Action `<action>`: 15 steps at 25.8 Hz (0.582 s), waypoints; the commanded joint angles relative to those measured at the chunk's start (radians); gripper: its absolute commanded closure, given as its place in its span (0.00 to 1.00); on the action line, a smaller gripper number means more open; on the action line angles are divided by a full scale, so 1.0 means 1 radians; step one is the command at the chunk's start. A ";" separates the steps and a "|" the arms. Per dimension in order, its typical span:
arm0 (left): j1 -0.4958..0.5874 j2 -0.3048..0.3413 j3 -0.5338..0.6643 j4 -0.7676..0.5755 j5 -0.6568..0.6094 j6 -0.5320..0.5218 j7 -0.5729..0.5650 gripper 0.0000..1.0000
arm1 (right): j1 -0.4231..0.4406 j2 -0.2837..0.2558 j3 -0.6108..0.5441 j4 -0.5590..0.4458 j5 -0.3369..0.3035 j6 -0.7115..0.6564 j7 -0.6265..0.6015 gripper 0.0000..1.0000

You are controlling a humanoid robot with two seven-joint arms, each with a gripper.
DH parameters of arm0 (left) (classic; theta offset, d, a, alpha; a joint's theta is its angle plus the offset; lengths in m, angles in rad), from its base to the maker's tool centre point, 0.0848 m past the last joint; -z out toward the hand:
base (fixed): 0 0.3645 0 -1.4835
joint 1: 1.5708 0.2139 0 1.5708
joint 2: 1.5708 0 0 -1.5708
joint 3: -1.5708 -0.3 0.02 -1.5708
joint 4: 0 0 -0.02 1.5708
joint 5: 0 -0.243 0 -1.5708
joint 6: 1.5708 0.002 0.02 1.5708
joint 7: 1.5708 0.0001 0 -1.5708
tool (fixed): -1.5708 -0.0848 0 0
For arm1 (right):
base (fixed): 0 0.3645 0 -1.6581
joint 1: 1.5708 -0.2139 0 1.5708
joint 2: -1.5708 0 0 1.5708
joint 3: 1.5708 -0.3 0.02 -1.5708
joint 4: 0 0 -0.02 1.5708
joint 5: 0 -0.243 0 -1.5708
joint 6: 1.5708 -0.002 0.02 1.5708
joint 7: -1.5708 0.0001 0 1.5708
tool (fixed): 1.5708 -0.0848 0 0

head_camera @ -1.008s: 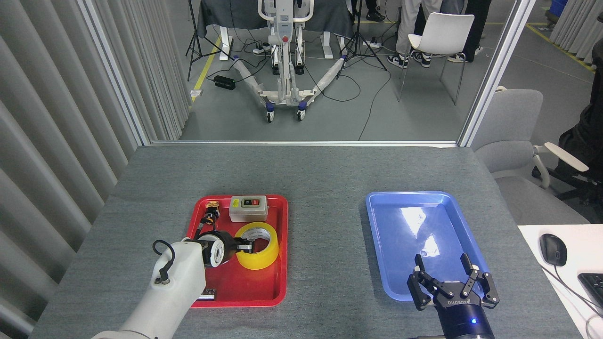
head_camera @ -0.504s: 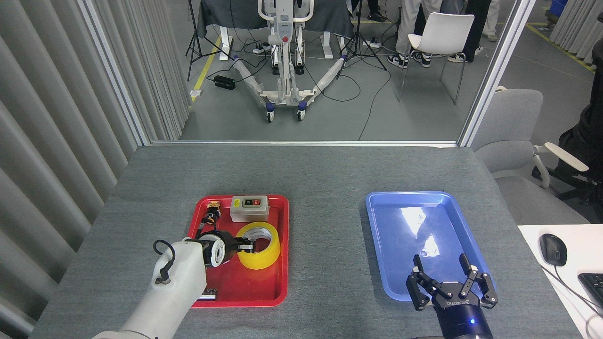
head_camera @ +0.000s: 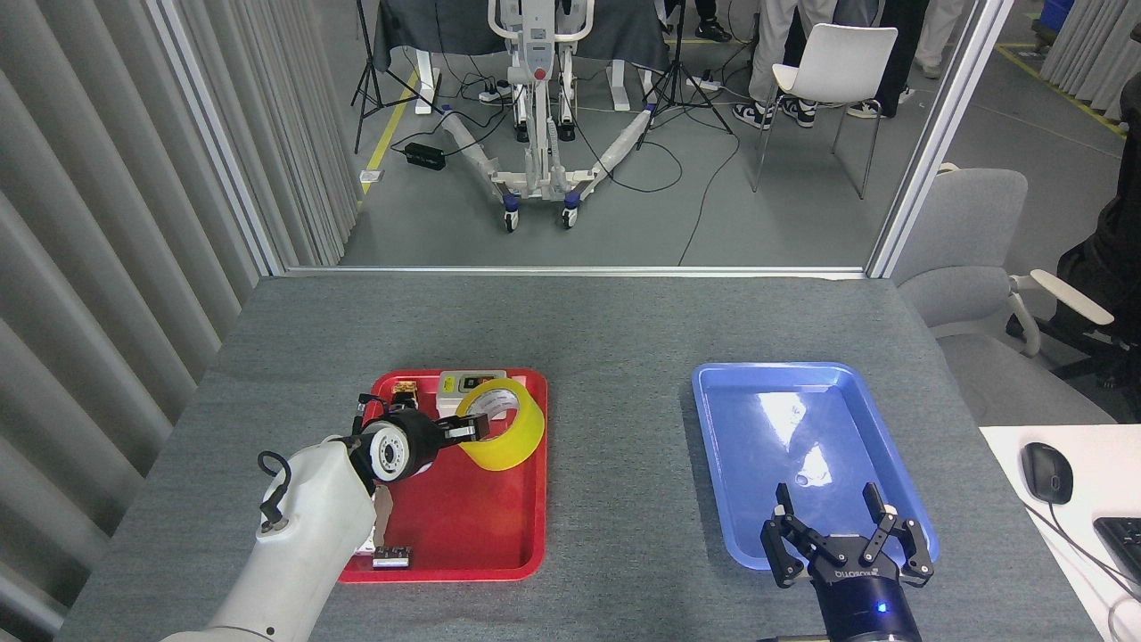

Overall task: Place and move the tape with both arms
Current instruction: 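Lift the tape roll with the left gripper and tilt it upright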

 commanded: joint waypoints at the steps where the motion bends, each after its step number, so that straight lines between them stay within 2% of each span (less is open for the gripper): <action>1: 0.026 0.009 0.034 -0.027 0.044 -0.055 -0.019 1.00 | 0.005 0.000 0.005 -0.001 0.000 -0.001 -0.003 0.00; 5: 0.065 0.009 0.051 -0.055 0.148 -0.065 -0.102 1.00 | 0.008 0.000 0.005 -0.001 0.000 -0.005 -0.005 0.00; 8: 0.082 0.012 0.052 -0.050 0.251 -0.121 -0.148 1.00 | 0.005 -0.002 0.005 -0.001 -0.002 -0.008 -0.005 0.00; 12: 0.093 0.025 0.082 -0.061 0.492 -0.157 -0.297 1.00 | 0.002 -0.002 0.004 -0.001 -0.002 -0.008 -0.003 0.00; 15: 0.095 0.038 0.092 -0.088 0.607 -0.155 -0.347 1.00 | 0.004 0.000 0.004 -0.003 -0.002 -0.013 -0.002 0.00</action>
